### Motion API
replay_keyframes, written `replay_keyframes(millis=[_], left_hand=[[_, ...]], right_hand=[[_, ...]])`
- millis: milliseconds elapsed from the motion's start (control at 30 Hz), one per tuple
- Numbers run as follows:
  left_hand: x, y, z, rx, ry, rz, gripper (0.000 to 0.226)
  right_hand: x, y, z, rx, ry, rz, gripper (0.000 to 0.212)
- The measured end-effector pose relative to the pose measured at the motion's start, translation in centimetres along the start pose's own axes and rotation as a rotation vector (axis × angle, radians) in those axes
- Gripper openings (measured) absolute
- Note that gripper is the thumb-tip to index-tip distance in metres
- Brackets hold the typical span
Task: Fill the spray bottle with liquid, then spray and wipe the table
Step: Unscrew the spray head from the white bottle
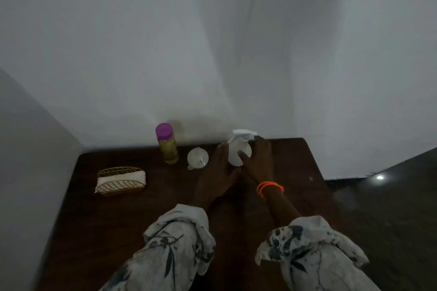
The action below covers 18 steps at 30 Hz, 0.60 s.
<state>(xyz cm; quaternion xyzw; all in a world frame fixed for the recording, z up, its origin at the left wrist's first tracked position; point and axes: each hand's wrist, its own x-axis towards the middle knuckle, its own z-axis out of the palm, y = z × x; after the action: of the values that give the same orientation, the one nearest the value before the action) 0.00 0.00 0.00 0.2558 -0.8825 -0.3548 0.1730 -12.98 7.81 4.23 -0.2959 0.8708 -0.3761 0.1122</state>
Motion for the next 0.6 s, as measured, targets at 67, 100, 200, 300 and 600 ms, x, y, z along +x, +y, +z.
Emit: replay_keyframes(millis=[67, 100, 200, 300, 600], left_hand=[[0.7, -0.5, 0.8, -0.017, -0.012, -0.004, 0.085], [1.1, -0.7, 1.1, -0.027, -0.024, -0.019, 0.085], [1.8, -1.0, 1.8, -0.032, -0.036, -0.060, 0.086], [2.0, -1.4, 2.4, -0.041, -0.032, -0.092, 0.087], [0.9, -0.5, 1.7, -0.098, -0.063, -0.157, 0.106]], right_hand=[[1.1, 0.0, 0.6, 0.123, 0.091, 0.037, 0.063], [1.7, 0.0, 0.9, 0.163, 0.119, 0.054, 0.060], [3.1, -0.2, 1.7, 0.228, 0.150, 0.102, 0.054], [3.8, 0.4, 2.3, 0.291, 0.158, 0.139, 0.045], [1.3, 0.9, 0.9, 0.320, 0.151, 0.075, 0.031]])
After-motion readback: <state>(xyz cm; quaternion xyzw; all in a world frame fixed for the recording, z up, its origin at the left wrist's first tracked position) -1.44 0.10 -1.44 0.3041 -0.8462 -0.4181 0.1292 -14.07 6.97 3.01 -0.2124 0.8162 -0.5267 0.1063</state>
